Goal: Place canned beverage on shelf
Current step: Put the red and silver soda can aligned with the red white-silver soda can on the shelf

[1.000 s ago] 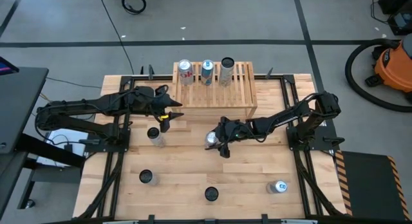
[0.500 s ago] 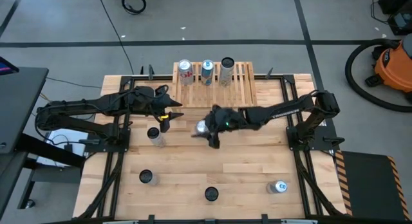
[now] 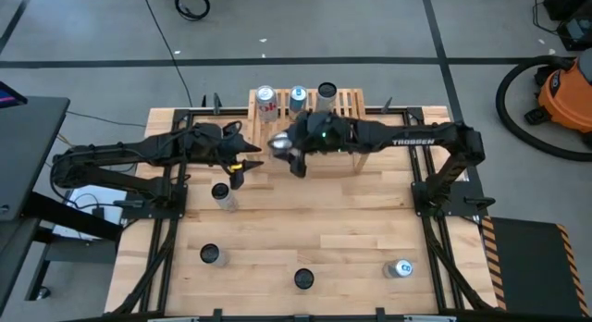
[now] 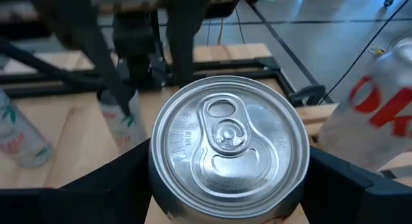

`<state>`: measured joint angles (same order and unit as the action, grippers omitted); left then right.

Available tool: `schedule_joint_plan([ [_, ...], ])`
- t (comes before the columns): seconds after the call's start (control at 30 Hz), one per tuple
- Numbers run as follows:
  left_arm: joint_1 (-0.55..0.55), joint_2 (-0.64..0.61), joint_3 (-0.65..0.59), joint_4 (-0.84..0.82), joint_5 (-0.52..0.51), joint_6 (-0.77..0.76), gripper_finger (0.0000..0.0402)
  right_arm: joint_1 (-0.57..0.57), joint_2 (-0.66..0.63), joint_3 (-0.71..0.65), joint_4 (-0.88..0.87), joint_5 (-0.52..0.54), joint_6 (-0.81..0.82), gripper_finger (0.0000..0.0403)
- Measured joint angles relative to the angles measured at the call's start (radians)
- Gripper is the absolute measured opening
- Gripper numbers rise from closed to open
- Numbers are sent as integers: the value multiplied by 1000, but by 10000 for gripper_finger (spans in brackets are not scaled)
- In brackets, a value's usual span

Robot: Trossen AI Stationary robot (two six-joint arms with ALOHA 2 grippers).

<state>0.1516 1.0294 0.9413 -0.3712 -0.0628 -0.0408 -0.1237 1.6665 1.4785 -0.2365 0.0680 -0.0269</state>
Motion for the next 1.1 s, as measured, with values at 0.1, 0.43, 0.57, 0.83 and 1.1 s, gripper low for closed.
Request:
schedule_joint_plan([
  [0.1, 21, 0, 1, 2, 0, 0, 192, -38, 0, 23, 8, -17, 6, 312],
  [0.43, 84, 0, 1, -2, 21, -1, 192, -95, 17, 122, 19, -92, 43, 312],
  [0.57, 99, -5, 3, -3, 23, 0, 192, -96, 77, 218, -53, -117, 50, 312],
  [0.83, 99, -16, 3, -69, 67, 1, 192, -101, 227, 404, -220, -143, 50, 314],
  [1.1, 99, -24, 3, -100, 69, 2, 192, -118, 281, 449, -280, -143, 33, 316],
])
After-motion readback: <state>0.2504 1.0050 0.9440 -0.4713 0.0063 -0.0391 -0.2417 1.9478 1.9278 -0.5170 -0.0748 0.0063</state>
